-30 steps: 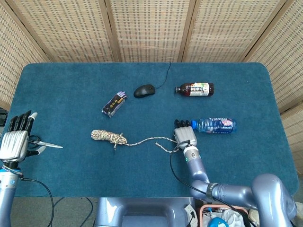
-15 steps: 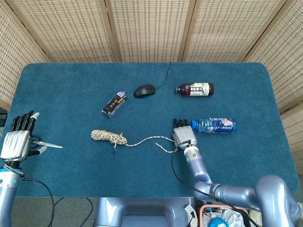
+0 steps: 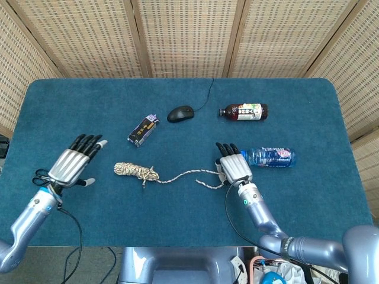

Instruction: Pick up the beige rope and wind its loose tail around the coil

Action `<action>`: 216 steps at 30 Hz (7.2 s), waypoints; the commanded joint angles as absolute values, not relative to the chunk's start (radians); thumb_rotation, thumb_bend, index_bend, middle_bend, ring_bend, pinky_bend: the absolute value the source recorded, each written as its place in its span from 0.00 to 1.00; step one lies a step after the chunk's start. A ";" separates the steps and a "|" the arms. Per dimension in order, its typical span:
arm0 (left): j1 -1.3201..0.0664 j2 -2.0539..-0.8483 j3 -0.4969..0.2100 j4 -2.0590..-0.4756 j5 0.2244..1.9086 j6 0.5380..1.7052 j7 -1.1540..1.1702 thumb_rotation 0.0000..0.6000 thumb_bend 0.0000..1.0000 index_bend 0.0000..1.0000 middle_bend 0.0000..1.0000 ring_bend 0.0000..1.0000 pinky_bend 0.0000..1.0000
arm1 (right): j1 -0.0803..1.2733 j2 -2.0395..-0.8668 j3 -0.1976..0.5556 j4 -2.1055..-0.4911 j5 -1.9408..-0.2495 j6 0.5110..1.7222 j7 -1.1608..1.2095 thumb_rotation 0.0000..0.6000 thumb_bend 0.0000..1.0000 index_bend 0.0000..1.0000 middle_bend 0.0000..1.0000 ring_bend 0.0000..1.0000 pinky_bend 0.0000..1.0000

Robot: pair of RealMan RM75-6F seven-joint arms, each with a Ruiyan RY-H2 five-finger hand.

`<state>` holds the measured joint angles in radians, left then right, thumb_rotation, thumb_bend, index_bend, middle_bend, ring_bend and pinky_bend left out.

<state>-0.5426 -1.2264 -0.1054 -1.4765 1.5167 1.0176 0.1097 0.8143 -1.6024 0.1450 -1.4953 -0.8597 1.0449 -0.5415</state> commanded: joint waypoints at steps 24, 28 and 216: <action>-0.738 -1.552 -0.072 -1.125 1.475 0.814 0.186 1.00 0.19 0.17 0.05 0.08 0.20 | 0.736 -1.495 0.119 -1.665 -0.969 1.123 -0.564 1.00 0.45 0.68 0.00 0.00 0.02; -0.764 -1.591 -0.079 -1.098 1.474 0.806 0.179 1.00 0.21 0.27 0.14 0.14 0.26 | 0.723 -1.473 0.116 -1.692 -0.980 1.132 -0.569 1.00 0.46 0.68 0.00 0.00 0.02; -1.165 -1.629 -0.391 -1.367 0.689 0.953 0.501 1.00 0.42 0.65 0.52 0.45 0.58 | 0.841 -1.285 0.223 -1.746 -0.885 0.976 -0.280 1.00 0.52 0.69 0.00 0.00 0.03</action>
<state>-1.1629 -1.6259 -0.3896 -1.3679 0.6925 0.9506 0.4988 0.8433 -1.2862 0.2259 -1.7422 -0.8819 0.9732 -0.2777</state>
